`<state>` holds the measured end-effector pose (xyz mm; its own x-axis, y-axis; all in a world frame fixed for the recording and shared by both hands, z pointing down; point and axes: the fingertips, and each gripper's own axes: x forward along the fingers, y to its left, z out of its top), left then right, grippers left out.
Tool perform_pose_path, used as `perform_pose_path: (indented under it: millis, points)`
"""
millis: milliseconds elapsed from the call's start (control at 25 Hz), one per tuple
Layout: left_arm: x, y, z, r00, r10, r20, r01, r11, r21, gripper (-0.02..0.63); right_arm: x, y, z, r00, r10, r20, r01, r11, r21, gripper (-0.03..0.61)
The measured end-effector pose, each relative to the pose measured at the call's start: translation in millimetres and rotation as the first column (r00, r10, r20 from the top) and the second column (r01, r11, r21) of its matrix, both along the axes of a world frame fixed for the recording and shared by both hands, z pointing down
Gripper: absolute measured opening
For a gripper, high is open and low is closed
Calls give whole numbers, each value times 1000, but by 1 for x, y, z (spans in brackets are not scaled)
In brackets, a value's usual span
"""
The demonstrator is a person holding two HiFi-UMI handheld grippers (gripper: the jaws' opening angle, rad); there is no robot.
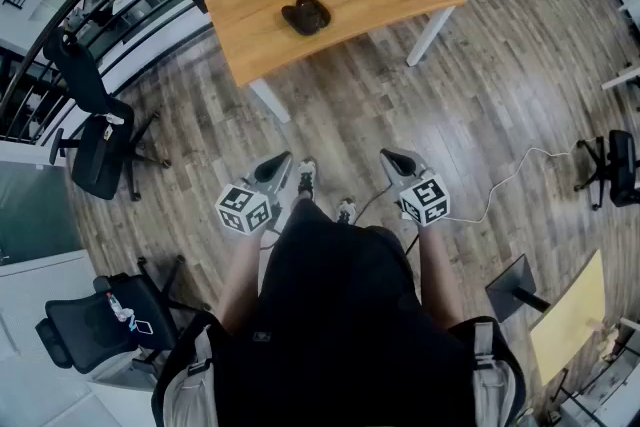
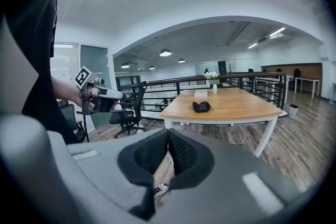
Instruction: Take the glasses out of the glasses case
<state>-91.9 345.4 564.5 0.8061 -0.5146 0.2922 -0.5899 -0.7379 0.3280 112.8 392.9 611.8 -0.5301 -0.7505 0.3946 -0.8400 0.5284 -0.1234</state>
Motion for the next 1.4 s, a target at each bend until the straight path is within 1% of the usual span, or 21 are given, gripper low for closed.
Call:
perform_pose_path:
  millis: [240,400,640,1000,1400]
  points:
    - [0,-12,7,1000,12,2,-12,1000,-18,11,-5,-17,-1,1000,0,0,0,1000,-6,3]
    - [5,-28,13,1000,30,5,-30,999,-31,11,-5,-29,0,1000,2,-7,-2,1000,-18,3]
    - [2,-56,17,999,41,6,-41,998,-44,11,-7,-57,0,1000,15,-5,-15,999,-32,3]
    - [-10,-120,21,998,58,0,-58,996,-69,11,-21,-122,-2,999,30,-21,-31,999,-43,3]
    - [-11,-193,22,992,124,-13,-125,990,-60,11,-27,-186,-3,994,88,-67,-90,995,-42,3]
